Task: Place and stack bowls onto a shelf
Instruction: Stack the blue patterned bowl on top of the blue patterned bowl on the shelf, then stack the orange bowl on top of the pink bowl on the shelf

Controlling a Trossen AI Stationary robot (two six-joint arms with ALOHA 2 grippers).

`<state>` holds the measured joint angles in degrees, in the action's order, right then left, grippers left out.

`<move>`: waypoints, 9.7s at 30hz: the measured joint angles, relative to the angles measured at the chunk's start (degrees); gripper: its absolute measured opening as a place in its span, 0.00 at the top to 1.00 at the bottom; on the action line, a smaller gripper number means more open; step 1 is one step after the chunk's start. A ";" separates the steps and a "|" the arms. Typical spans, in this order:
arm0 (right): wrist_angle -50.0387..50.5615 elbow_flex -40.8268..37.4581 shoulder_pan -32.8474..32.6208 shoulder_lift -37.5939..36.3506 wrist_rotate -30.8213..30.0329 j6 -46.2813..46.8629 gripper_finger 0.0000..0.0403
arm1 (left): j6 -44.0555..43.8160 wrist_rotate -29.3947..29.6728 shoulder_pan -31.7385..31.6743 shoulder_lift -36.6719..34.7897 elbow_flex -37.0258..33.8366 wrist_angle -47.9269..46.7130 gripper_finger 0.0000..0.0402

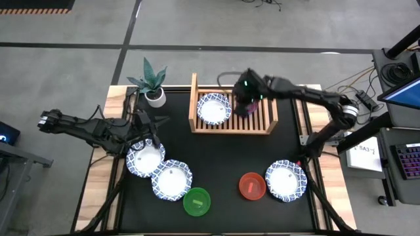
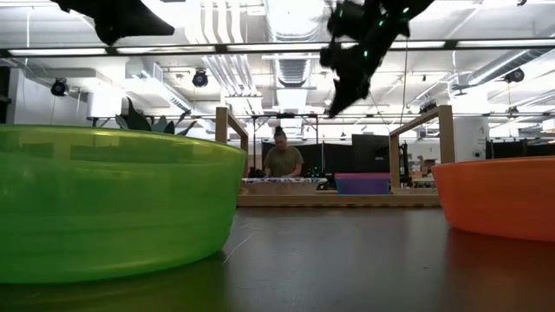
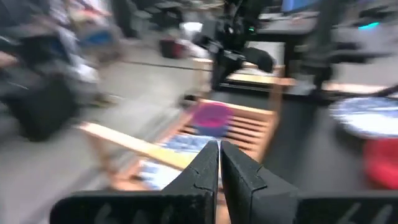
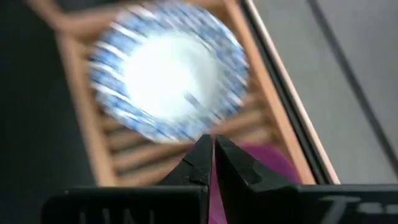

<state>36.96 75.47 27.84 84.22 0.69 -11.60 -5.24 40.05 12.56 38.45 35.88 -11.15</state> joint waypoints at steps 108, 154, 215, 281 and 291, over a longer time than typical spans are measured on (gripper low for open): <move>-26.37 -30.72 -18.74 -25.62 6.92 4.97 0.97 | 14.00 -24.00 -33.90 54.61 51.30 -21.05 1.00; -25.25 -30.72 -18.72 -25.61 6.87 5.64 0.97 | 12.68 -24.08 -32.47 65.06 58.93 -36.55 0.72; 17.09 -4.11 -45.60 14.90 5.31 28.38 0.67 | 7.89 -31.54 -17.25 8.41 -0.39 -0.40 0.77; 1.24 -11.18 -39.50 9.71 6.72 29.62 0.73 | 7.46 -31.60 -17.25 10.23 -0.35 -3.88 0.77; -10.81 -16.75 -38.94 9.76 7.84 31.13 0.93 | 7.52 -31.60 -17.25 10.23 -0.35 -3.18 0.77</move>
<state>26.15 58.72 -11.09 93.97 8.53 19.53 2.28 8.45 -4.69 48.69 35.53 -14.33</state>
